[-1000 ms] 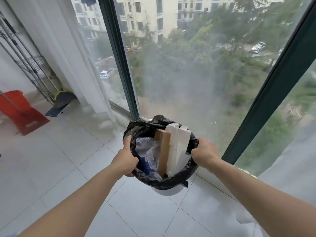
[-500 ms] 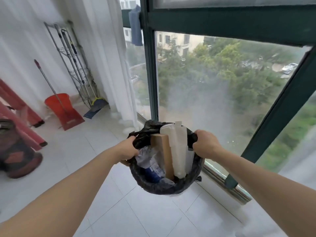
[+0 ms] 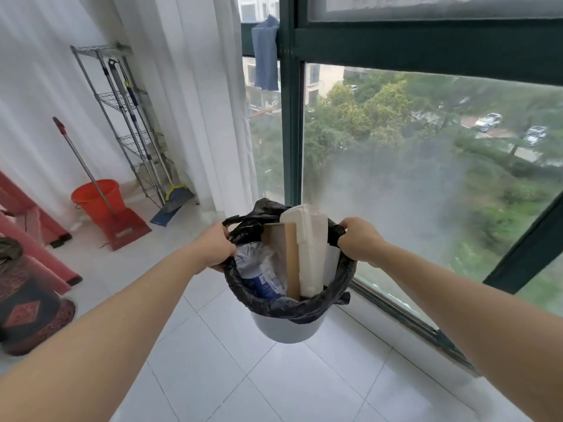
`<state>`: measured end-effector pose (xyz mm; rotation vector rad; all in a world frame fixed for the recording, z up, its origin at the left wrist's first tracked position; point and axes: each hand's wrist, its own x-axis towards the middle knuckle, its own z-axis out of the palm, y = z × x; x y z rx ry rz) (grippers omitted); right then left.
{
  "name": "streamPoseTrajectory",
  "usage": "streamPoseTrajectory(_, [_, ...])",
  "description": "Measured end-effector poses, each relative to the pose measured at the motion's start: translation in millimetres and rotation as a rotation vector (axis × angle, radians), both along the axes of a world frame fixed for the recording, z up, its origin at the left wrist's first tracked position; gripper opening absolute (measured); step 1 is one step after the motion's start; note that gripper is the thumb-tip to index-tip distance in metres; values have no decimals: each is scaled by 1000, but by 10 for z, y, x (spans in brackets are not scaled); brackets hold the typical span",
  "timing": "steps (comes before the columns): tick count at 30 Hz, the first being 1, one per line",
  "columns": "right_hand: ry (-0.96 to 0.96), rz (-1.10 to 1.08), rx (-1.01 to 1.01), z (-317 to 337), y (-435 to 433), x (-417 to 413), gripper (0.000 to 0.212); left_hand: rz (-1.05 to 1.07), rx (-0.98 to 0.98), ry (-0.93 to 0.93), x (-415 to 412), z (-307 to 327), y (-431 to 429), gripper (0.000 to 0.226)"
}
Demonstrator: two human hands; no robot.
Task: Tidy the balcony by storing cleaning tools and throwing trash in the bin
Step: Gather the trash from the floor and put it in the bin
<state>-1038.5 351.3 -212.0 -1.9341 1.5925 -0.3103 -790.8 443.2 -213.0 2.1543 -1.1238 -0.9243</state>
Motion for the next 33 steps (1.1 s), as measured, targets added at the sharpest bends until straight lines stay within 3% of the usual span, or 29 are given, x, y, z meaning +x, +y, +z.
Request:
streamPoseTrajectory(8, [36,-189,81,-354,-170,811,29,-90,-38,-52,893,-187,-535,20])
streamPoseTrajectory(14, [134,-213,127,-582,-558,1059,8,-158,0,20,1161,-464,-1061,20])
streamPoseTrajectory(22, [149,-329,224,-1192,-1322,1103,12,-272,61,-10,1165,-1080,-2122,14])
streamPoseTrajectory(30, [26,-603,311,-2060,-2271,997,23,-386,166,-13,953,-1874,-3454,14])
streamPoseTrajectory(33, [1,-672,351,-2376,-2595,1027,19,-398,201,9,921,-2248,-3847,16])
